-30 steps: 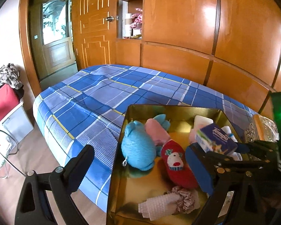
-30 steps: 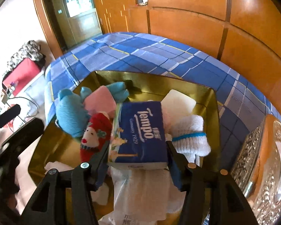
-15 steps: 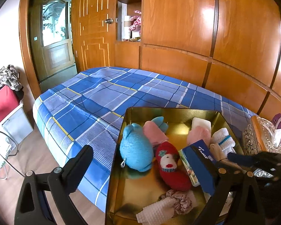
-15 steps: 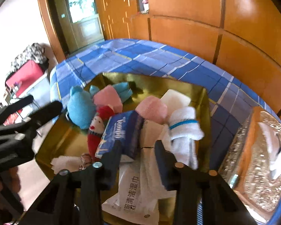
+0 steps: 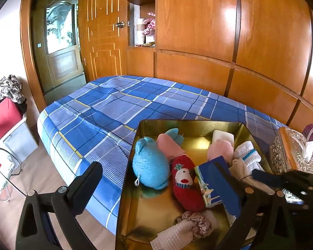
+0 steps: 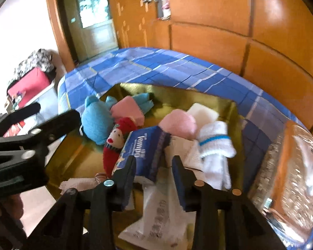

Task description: Organize soft objects

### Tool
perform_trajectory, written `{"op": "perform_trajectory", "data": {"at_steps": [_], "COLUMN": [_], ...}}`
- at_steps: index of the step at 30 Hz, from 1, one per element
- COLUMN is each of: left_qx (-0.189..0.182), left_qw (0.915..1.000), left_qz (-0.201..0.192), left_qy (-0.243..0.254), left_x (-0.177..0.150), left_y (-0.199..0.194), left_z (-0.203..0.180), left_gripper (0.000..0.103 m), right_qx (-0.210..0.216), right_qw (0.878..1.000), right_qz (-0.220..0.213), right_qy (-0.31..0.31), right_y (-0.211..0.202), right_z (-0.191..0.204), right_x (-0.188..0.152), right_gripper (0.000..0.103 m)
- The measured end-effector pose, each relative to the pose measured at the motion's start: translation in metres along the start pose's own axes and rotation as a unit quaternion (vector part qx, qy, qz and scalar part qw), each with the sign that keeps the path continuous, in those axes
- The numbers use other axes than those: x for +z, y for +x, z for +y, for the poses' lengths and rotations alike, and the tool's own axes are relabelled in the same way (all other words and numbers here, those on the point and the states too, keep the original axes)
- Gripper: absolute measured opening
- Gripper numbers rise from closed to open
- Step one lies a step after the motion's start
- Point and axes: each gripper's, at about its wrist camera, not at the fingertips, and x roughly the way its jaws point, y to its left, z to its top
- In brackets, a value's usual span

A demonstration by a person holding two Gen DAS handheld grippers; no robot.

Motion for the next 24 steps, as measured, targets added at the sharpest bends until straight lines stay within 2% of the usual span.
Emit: {"op": "perform_trajectory", "data": {"at_steps": [4, 8, 11, 18, 24], "left_qx": [-0.011, -0.024, -0.029, -0.036, -0.016], "left_qw": [0.9999, 0.9996, 0.9994, 0.9988, 0.9991], "left_qz": [-0.004, -0.012, -0.014, -0.033, -0.035], "left_qy": [0.002, 0.01, 0.014, 0.008, 0.019], "left_x": [-0.001, -0.002, -0.006, -0.013, -0.016], "left_y": [-0.006, -0.015, -0.022, -0.038, -0.04], "left_z": [-0.009, -0.021, -0.032, -0.047, -0.055], "left_gripper": [0.103, 0.103, 0.103, 0.103, 0.103], "right_qx": [-0.047, -0.091, -0.112, -0.147, -0.155], "right_qw": [0.998, 0.993, 0.99, 0.984, 0.982], "right_qz": [-0.036, -0.059, -0.063, -0.069, -0.068], "right_qy": [0.014, 0.04, 0.063, 0.075, 0.087], "right_y": [-0.028, -0.049, -0.058, -0.068, -0.074], "right_z": [-0.007, -0.017, -0.028, -0.036, -0.041], "right_x": [-0.007, -0.015, -0.022, -0.044, -0.056], "right_gripper": [0.044, 0.058, 0.058, 0.058, 0.058]}}
